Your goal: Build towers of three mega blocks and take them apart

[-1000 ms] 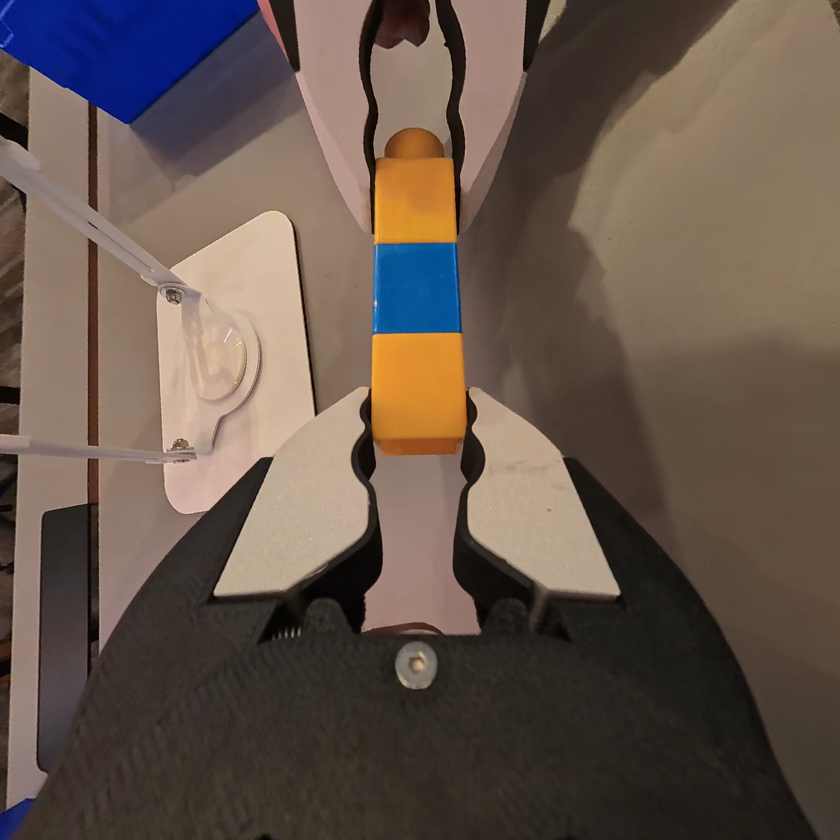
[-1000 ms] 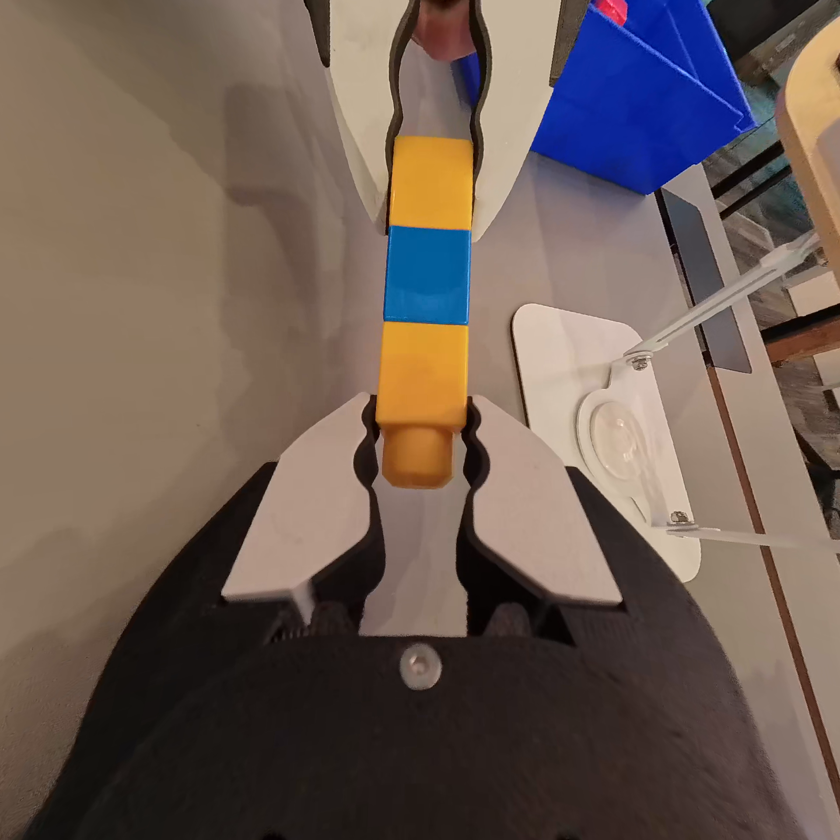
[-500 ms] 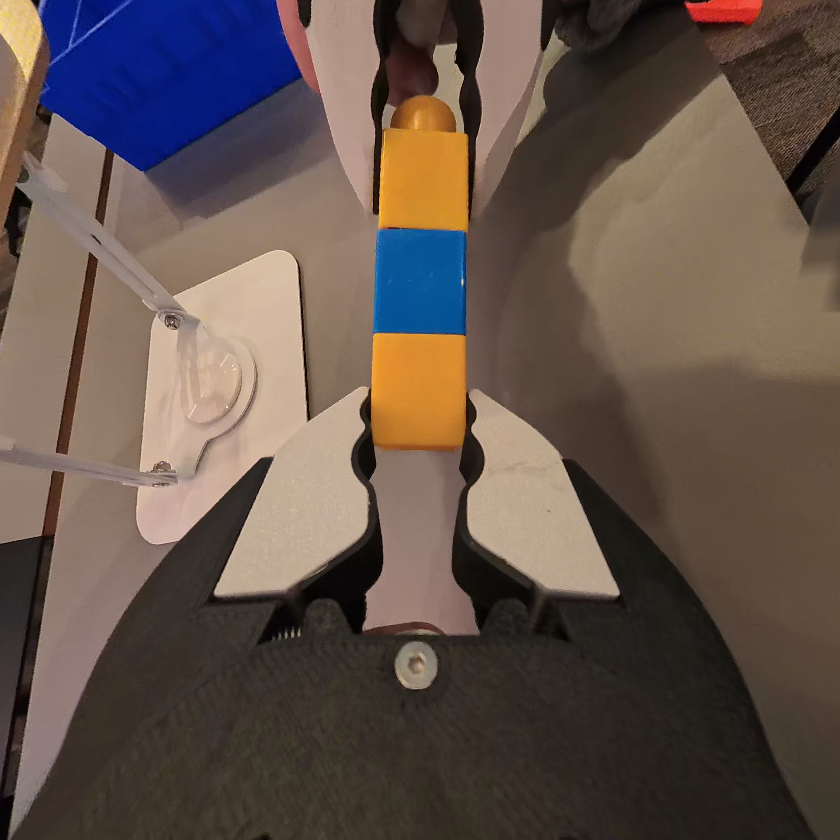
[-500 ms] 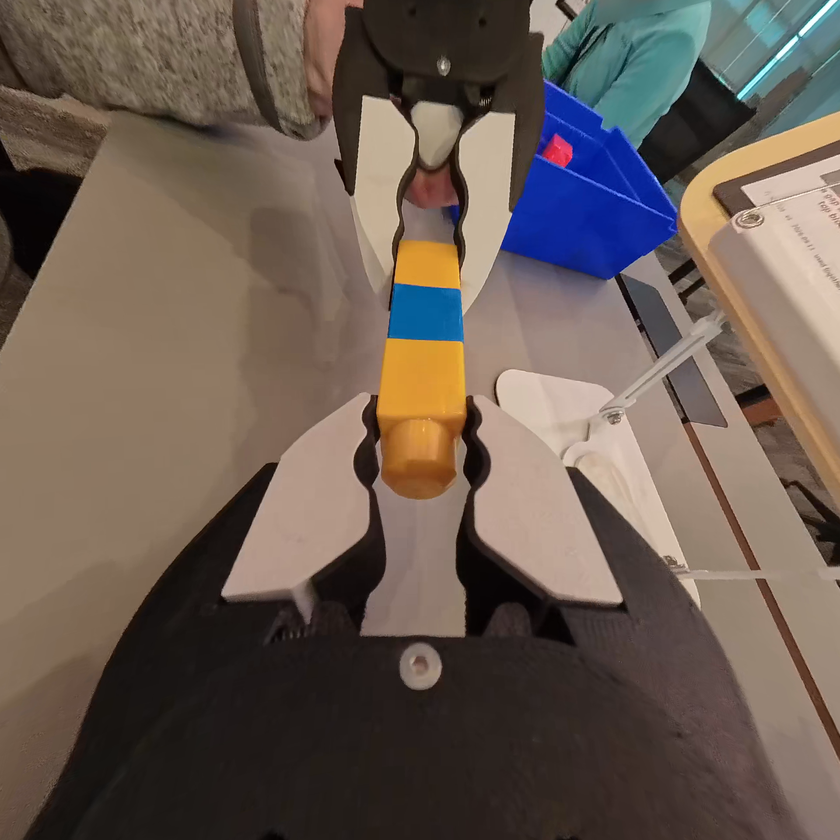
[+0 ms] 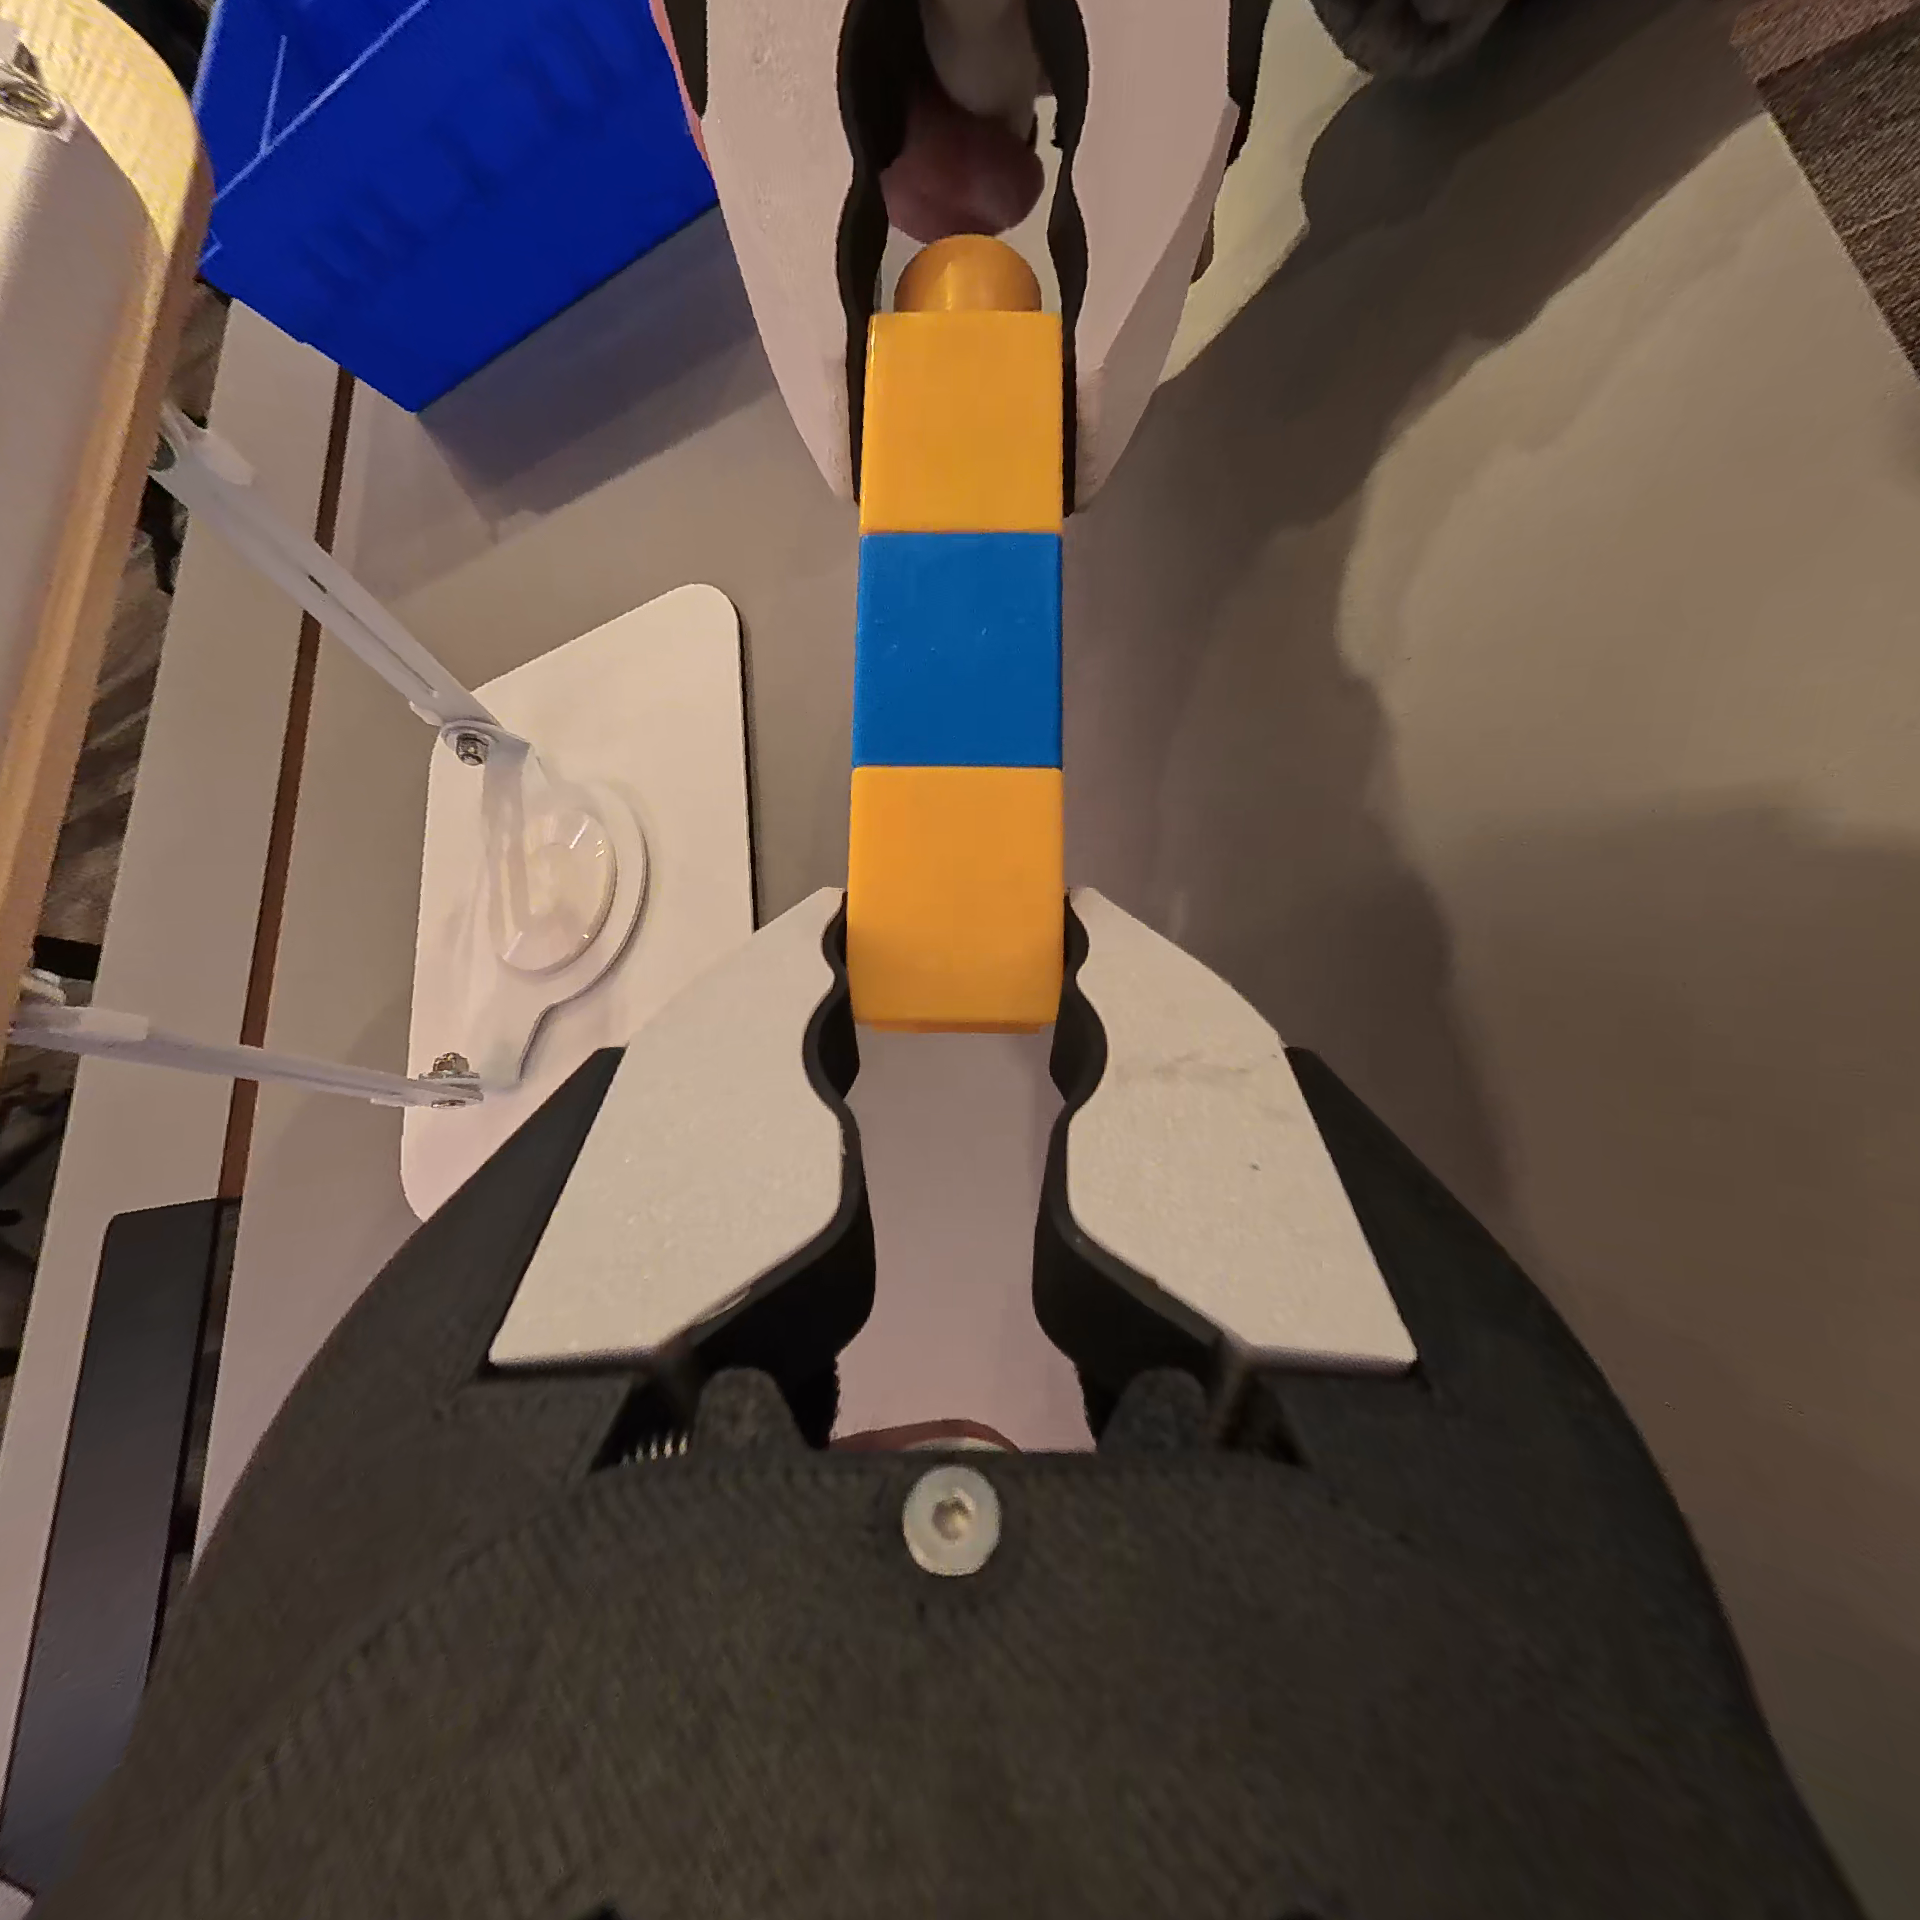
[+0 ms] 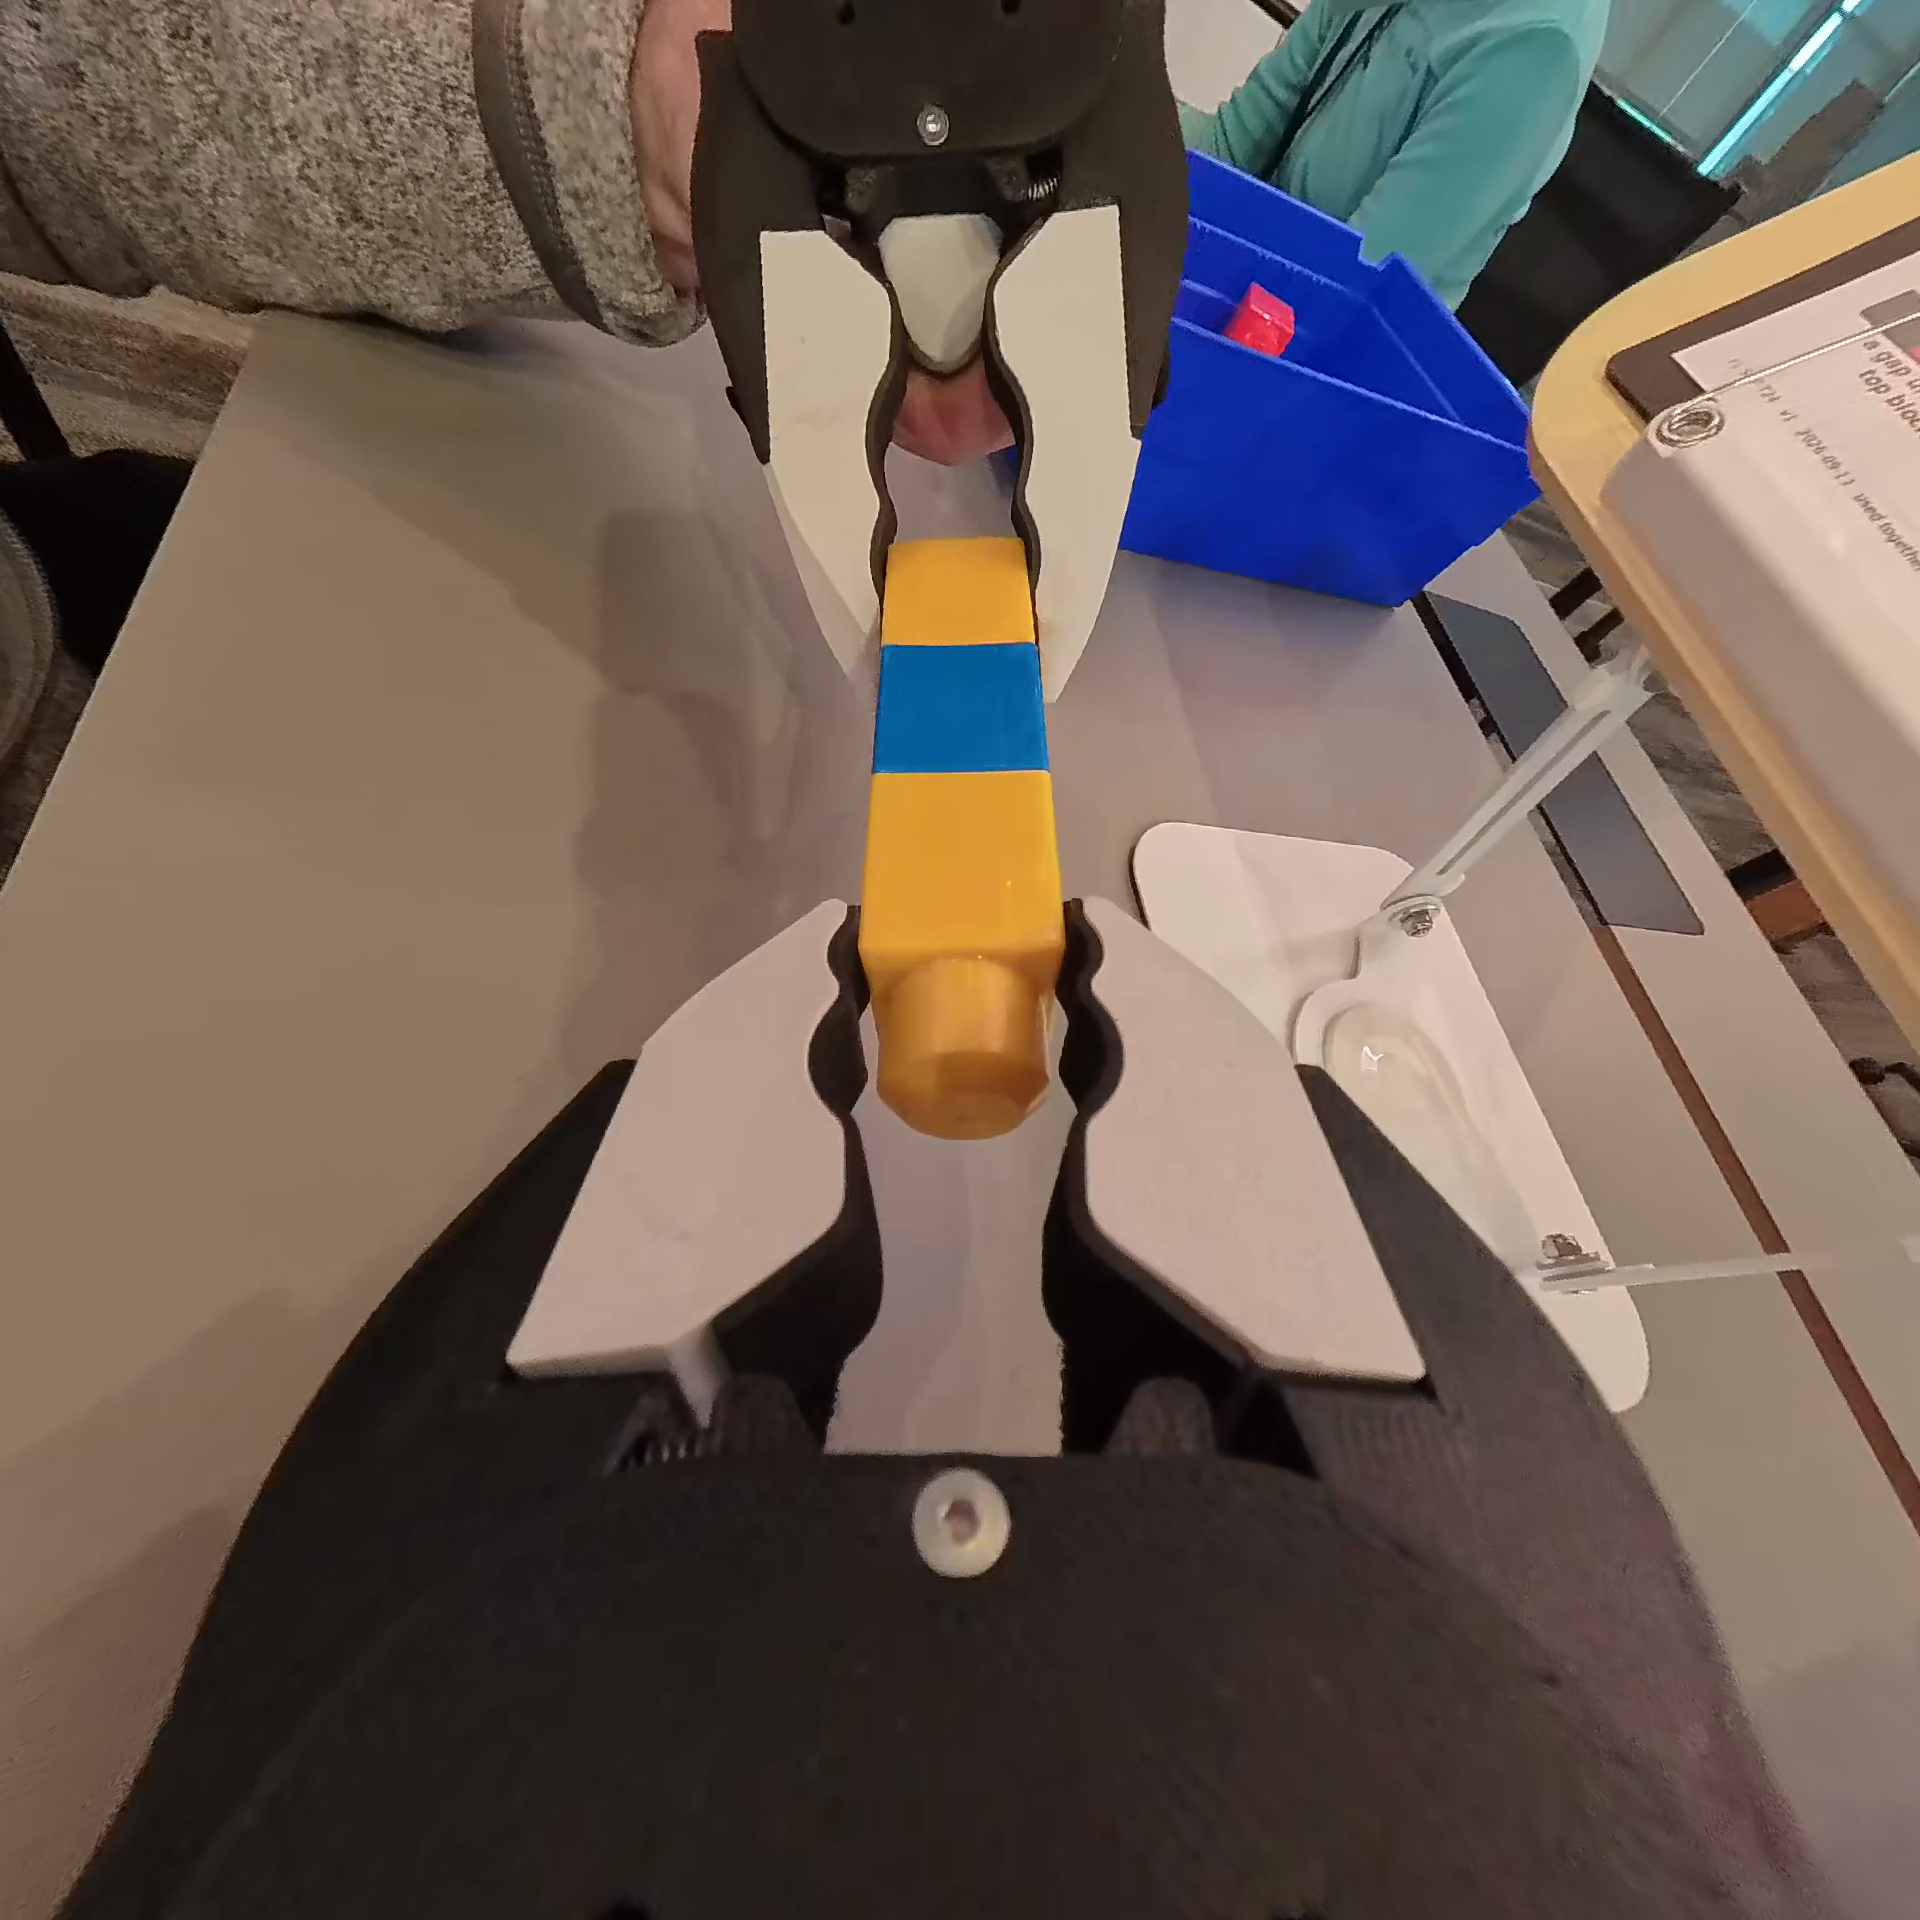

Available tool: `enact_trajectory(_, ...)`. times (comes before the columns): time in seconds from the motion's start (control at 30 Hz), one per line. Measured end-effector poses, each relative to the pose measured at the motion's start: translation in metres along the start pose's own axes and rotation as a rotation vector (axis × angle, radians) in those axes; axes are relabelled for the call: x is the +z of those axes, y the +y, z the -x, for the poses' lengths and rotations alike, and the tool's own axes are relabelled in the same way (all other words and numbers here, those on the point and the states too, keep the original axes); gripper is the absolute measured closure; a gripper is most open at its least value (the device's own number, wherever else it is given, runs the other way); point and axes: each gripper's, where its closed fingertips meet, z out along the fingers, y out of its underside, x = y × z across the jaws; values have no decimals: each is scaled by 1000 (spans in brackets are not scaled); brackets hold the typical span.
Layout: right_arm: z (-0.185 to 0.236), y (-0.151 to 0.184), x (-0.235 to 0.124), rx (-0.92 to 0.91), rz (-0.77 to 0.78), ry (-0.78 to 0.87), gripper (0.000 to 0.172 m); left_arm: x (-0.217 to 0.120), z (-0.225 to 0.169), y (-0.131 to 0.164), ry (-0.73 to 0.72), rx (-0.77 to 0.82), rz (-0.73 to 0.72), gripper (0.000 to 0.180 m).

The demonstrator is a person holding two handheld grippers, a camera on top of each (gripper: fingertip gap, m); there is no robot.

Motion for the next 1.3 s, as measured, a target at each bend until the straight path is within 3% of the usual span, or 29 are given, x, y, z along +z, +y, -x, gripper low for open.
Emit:
enact_trajectory(0.8,5,1,3,44,-3,-55,135,-1,-7,0,98,-84,-25,145)
enact_trajectory(0.93,2,-8,-4,110,-95,-80,135,-6,-2,-9,89,-114,-99,144)
enact_trajectory(1.03,-1,-15,-12,157,-173,-100,135,-12,0,-18,98,-147,-182,129)
enact_trajectory(1.13,0,-19,-15,177,-209,-123,135,-16,-2,-27,128,-162,-245,144)
enact_trajectory(1.3,2,-18,-14,158,-189,-113,135,-18,-4,-29,125,-157,-251,145)
